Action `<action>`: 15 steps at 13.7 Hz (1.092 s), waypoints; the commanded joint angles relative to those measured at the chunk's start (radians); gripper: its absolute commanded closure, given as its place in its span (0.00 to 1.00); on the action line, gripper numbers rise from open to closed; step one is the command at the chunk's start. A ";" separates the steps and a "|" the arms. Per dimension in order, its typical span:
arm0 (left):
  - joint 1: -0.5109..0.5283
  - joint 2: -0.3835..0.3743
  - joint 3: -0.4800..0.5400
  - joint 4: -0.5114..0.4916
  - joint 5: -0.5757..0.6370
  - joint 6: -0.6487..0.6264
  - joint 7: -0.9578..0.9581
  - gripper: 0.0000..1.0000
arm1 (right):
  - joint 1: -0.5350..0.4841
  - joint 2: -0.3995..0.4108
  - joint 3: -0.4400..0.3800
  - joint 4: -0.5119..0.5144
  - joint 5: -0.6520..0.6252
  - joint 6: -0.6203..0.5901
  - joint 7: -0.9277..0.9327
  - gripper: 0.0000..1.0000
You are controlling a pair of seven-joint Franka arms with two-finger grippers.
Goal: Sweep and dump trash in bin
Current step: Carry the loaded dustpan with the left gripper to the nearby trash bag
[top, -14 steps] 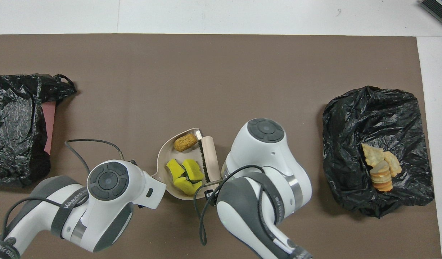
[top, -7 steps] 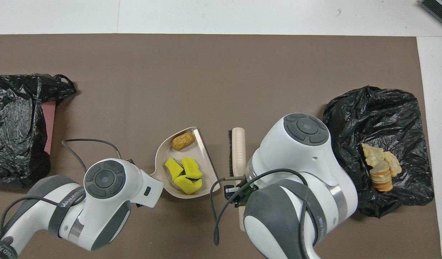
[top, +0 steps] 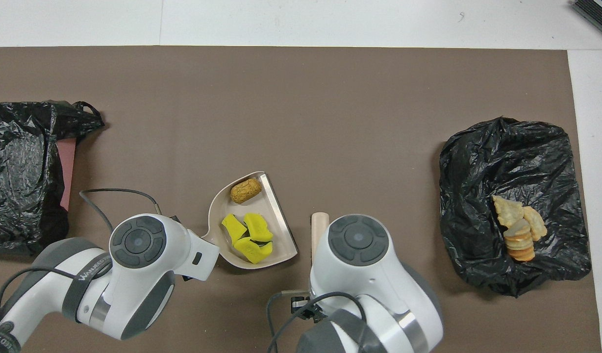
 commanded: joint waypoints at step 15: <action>0.357 0.154 -0.001 0.499 -0.065 -0.426 0.442 1.00 | 0.106 0.034 0.002 -0.121 -0.009 0.211 0.055 1.00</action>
